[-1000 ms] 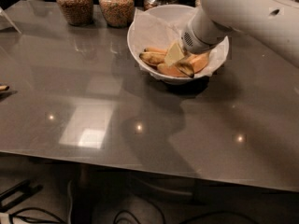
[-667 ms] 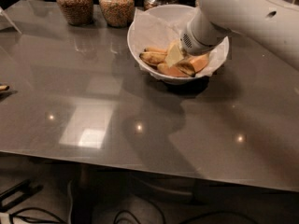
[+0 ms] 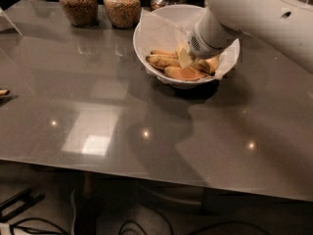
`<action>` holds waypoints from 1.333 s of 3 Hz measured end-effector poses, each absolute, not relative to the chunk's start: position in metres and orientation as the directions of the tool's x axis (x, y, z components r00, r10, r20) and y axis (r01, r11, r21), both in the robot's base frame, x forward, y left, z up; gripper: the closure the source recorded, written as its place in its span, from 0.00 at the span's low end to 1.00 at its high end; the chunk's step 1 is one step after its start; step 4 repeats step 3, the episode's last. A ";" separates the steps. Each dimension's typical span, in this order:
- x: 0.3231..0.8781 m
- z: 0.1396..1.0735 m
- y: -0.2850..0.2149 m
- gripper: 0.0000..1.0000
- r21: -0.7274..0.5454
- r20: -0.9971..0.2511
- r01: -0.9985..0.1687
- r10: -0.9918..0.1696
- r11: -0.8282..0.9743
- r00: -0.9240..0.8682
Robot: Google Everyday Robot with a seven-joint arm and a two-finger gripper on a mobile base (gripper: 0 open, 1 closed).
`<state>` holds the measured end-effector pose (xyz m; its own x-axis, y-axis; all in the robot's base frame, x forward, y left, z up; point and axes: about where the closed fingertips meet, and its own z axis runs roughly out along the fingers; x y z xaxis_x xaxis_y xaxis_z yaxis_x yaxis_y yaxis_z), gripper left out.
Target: Pick banana from white bowl
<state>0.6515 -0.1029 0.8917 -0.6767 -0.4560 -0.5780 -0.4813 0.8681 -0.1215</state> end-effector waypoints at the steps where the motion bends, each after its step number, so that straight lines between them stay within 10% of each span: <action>1: 0.638 0.910 -0.096 1.00 -0.147 -0.614 -0.535 -0.500 0.832 -0.610; 4: 0.576 0.944 -0.104 1.00 -0.187 -0.625 -0.668 -0.612 0.720 -0.484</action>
Offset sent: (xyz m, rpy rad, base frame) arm -0.0705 0.0026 0.0672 -0.0424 -0.1592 0.2919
